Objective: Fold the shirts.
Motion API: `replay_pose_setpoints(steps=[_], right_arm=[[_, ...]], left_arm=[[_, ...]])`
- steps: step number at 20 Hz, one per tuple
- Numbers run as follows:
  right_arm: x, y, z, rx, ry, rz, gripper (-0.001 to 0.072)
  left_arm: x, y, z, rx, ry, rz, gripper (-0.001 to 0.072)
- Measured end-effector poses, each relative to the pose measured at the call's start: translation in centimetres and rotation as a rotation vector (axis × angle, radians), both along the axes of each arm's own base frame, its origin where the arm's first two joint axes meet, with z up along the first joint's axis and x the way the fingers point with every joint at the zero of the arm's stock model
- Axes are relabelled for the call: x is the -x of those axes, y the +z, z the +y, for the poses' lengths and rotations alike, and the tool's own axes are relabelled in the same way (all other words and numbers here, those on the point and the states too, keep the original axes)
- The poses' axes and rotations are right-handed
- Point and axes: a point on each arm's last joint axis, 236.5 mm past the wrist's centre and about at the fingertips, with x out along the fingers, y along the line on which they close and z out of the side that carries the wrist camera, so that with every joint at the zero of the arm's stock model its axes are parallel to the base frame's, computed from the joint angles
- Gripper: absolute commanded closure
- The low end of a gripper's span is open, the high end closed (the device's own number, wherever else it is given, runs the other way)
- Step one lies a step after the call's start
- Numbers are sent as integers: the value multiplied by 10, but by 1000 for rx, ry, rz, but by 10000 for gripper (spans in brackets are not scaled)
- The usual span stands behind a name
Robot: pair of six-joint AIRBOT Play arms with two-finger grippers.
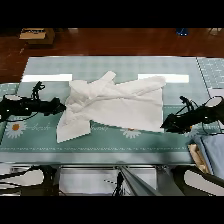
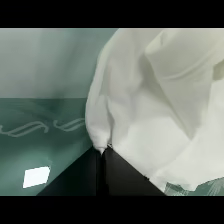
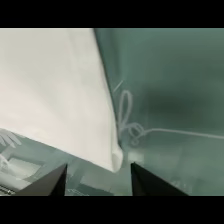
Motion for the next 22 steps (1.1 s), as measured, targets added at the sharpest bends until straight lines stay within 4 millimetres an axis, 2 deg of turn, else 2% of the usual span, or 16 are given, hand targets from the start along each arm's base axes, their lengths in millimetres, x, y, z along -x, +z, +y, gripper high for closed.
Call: replay_pose_setpoints(steps=[1,2,3,4,6,8,10,11,12,14,15,17,18,20,21,22], right_arm=[[-1,-3,8,8,2,-4,277],[-2,-5,17,10,6,-7,377],[-4,-7,25,17,9,-16,503],[-8,-9,32,22,13,-34,668],[-15,-8,46,18,15,-62,689],[-28,5,53,10,31,-119,690],[-50,37,55,8,62,-231,690],[-62,60,53,11,72,-301,690],[-77,91,51,17,79,-396,690],[-106,169,42,49,72,-629,691],[-116,213,37,69,60,-752,691],[-122,319,23,132,17,-1038,692],[-117,368,16,164,-15,-1167,692],[-93,459,4,224,-87,-1399,692],[-77,496,1,250,-116,-1493,692],[-60,527,-3,276,-142,-1572,692]], left_arm=[[0,2,0,2,-1,-4,689],[-2,4,-1,6,0,-9,689],[-3,6,-1,6,-1,-14,689],[-5,9,-1,6,-2,-22,689],[-11,18,0,8,-9,-45,690],[-22,37,0,7,-23,-91,691],[-38,72,0,2,-42,-180,691],[-48,100,1,-5,-48,-249,691],[-56,130,1,-13,-55,-323,691],[-71,213,-1,-32,-53,-525,691],[-71,261,-4,-52,-63,-639,691],[-58,366,-8,-107,-49,-898,691],[-44,415,-11,-143,-38,-1021,691],[-1,509,-17,-211,8,-1272,691],[26,552,-20,-236,39,-1392,690],[54,585,-24,-262,65,-1493,691]])
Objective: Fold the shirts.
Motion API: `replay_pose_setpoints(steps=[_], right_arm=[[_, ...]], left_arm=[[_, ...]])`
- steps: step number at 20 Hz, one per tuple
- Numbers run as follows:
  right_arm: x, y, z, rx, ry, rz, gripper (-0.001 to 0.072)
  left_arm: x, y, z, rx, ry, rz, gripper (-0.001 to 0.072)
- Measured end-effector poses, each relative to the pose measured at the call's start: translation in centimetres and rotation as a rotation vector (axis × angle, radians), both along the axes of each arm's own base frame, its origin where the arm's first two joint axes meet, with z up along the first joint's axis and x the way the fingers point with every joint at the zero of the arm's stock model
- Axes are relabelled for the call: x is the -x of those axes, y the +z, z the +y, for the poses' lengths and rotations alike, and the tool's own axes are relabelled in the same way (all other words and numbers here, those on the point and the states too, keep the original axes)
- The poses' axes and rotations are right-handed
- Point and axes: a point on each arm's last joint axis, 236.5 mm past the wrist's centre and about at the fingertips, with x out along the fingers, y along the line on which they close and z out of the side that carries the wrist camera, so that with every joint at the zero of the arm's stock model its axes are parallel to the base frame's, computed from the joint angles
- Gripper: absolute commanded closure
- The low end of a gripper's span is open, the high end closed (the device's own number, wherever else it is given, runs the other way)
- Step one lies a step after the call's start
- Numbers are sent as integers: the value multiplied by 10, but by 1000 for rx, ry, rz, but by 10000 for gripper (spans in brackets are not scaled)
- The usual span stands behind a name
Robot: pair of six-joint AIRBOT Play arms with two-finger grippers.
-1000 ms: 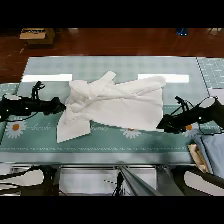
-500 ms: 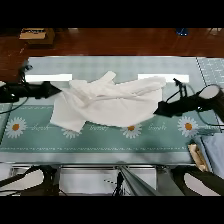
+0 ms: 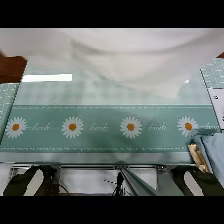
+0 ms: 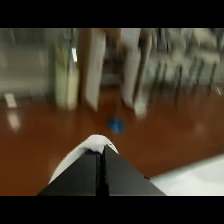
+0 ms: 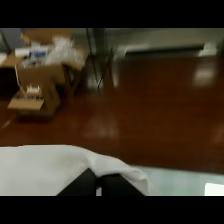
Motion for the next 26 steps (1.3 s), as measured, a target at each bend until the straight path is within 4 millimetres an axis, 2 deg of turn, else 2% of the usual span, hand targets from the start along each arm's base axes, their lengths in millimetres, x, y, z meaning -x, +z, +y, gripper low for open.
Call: replay_pose_setpoints(steps=[2,4,5,8,11,13,14,17,18,20,22,23,26], right_arm=[[33,44,-5,15,-46,-116,692],[60,67,-9,28,-87,-165,692],[70,70,-11,38,-104,-162,692],[95,71,-16,72,-142,-133,692],[118,64,-21,111,-174,-77,692],[130,51,-28,139,-205,-12,692],[132,37,-32,154,-219,50,692],[127,-4,-46,202,-242,240,693],[120,-16,-48,210,-236,296,693],[98,-47,-55,222,-225,435,693],[68,-86,-59,229,-183,593,693],[50,-110,-61,230,-160,683,692],[0,-187,-65,216,-81,952,692]], left_arm=[[58,49,-7,-35,56,-177,691],[112,75,-13,-74,116,-297,691],[133,83,-13,-80,147,-335,691],[173,79,-9,-114,243,-340,691],[190,55,-9,-134,277,-253,691],[190,34,-10,-139,272,-159,691],[188,23,-11,-140,267,-108,691],[174,-15,-10,-147,244,75,692],[165,-34,-8,-159,232,166,692],[144,-69,-3,-175,202,345,691],[116,-103,5,-180,169,520,691],[100,-117,10,-176,155,589,691],[37,-170,26,-144,100,803,691]])
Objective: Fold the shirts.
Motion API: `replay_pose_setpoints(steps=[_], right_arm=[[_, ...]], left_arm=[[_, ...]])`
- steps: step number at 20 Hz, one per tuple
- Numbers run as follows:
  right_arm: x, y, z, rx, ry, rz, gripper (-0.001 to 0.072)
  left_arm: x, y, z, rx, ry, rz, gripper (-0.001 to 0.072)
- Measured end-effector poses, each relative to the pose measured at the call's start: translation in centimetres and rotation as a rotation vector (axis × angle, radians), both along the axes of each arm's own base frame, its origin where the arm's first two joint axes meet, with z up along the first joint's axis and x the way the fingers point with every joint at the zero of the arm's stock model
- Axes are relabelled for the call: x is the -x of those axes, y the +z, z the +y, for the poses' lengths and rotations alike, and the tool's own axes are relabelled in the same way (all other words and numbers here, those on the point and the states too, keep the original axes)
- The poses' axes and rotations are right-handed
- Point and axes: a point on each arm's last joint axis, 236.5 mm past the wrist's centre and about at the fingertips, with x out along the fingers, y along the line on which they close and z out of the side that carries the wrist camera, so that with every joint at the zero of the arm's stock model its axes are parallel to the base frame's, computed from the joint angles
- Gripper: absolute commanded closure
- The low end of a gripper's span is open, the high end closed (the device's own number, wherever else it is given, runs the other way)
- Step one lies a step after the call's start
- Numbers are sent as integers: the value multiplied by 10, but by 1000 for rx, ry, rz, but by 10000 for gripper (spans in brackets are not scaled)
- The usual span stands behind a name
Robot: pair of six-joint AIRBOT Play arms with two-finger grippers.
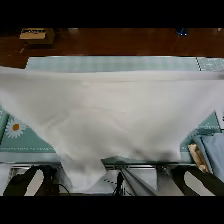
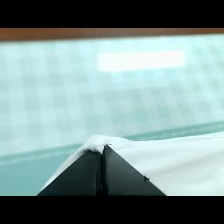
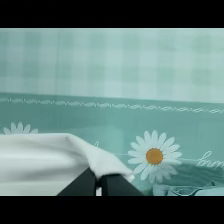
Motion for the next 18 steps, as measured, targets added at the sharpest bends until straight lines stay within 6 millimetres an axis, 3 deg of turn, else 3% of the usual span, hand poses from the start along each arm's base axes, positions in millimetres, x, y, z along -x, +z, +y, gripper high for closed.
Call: replay_pose_setpoints(steps=[3,6,10,13,15,18], right_arm=[[-44,-70,-2,-54,19,199,692],[-90,-127,-3,-104,16,272,691],[-153,-175,-5,-142,-14,194,691],[-199,-190,-3,-188,-47,74,692],[-230,-192,0,-231,-77,-23,692],[-260,-196,-1,-276,-131,-114,692]], left_arm=[[-66,-73,-3,84,-84,221,691],[-122,-155,-24,149,-171,412,691],[-183,-240,-39,197,-150,492,690],[-221,-271,-37,208,-81,447,690],[-244,-277,-32,207,-27,385,690],[-269,-282,-23,209,39,316,690]])
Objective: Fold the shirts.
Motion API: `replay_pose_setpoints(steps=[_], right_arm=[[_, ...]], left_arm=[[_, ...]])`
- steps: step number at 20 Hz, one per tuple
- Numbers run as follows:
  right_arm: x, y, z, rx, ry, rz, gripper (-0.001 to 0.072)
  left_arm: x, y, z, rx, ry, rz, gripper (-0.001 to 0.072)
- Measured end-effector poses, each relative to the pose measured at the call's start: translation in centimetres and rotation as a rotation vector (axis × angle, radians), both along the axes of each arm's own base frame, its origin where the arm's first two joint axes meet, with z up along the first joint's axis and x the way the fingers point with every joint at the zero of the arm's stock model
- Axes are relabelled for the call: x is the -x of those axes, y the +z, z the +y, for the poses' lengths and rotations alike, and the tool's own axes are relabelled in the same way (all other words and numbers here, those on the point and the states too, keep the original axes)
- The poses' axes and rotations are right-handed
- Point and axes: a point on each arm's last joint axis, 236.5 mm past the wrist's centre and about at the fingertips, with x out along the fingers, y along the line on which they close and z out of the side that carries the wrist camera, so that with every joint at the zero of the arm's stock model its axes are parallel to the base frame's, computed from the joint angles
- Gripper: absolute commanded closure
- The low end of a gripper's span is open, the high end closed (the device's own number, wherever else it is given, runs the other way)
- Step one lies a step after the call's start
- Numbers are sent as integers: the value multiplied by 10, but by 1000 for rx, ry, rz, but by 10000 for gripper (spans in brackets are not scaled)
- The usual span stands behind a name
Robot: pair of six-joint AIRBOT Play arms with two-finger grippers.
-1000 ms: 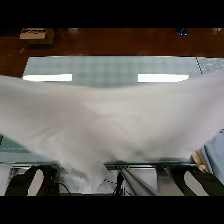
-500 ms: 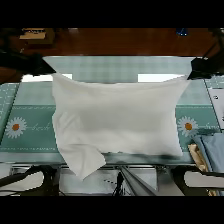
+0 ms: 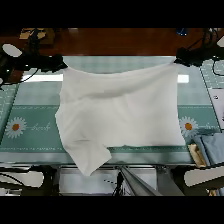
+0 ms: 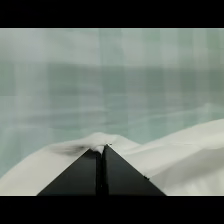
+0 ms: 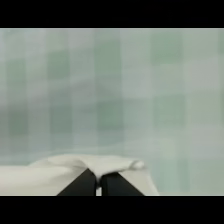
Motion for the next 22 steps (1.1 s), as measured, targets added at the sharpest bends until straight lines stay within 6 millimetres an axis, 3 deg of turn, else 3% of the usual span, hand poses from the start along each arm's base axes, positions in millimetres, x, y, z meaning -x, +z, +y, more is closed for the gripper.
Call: replay_pose_setpoints(steps=[6,10,13,18,22], right_arm=[[-16,-20,-1,-31,-36,-11,692],[-13,-22,0,-34,-25,2,692],[7,-21,-3,2,13,66,692],[59,-30,-18,115,93,250,692],[87,-37,-19,144,134,366,691]], left_arm=[[-14,-24,-3,-5,28,3,690],[-8,-23,-8,-6,5,17,690],[18,-21,-7,-10,-57,96,690],[75,-25,-1,-4,-150,302,690],[98,-33,-7,-4,-193,392,690]])
